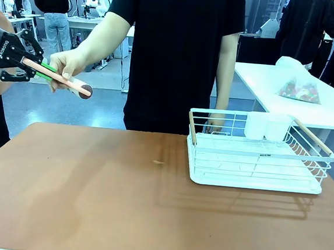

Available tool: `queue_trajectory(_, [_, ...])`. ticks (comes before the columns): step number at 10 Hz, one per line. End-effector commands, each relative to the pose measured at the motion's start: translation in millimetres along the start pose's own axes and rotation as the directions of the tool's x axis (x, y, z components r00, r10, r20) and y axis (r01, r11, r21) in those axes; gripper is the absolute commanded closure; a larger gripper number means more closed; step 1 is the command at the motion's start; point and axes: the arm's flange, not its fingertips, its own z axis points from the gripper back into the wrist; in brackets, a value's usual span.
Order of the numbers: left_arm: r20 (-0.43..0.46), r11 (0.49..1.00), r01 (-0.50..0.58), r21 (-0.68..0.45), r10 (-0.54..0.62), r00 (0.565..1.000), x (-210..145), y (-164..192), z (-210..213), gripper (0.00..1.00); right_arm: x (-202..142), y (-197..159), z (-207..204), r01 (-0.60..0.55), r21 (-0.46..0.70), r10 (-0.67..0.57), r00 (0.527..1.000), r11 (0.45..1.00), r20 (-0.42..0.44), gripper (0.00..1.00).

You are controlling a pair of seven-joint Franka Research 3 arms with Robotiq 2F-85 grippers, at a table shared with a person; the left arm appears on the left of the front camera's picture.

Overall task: Clean the table.
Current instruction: Pick up the Lint Roller when the human hands it over.

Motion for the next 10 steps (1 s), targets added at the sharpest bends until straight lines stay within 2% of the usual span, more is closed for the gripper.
queue_trajectory(1, [0.014, 1.000, 0.016, -0.012, -0.016, 1.000, -5.8, 4.7, -4.9, 1.00, 0.6, 2.6, 1.9, -0.015, 0.012, 0.015, 1.000, 1.000, 0.004, 0.00])
queue_trajectory(2, [-0.009, 1.000, 0.009, -0.019, -0.009, 1.000, -8.1, 5.0, -3.8, 0.99, 0.6, 2.6, 1.9, -0.015, 0.012, 0.015, 1.000, 1.000, 0.004, 0.00])
queue_trajectory(3, [-0.096, 0.999, -0.015, -0.036, 0.011, 0.995, -3.1, 9.6, 2.5, 0.99, 0.6, 2.6, 1.9, -0.015, 0.012, 0.015, 1.000, 1.000, 0.004, 0.00])
queue_trajectory(4, [-0.010, 1.000, 0.001, 0.003, -0.001, 1.000, -2.9, 1.0, -3.3, 0.99, 0.6, 2.6, 1.9, -0.015, 0.012, 0.015, 1.000, 1.000, 0.004, 0.00])
queue_trajectory(10, [-0.010, 1.000, 0.001, 0.003, -0.001, 1.000, -2.9, 1.0, -3.3, 0.99, 0.6, 2.6, 1.9, -0.015, 0.012, 0.015, 1.000, 1.000, 0.004, 0.00])
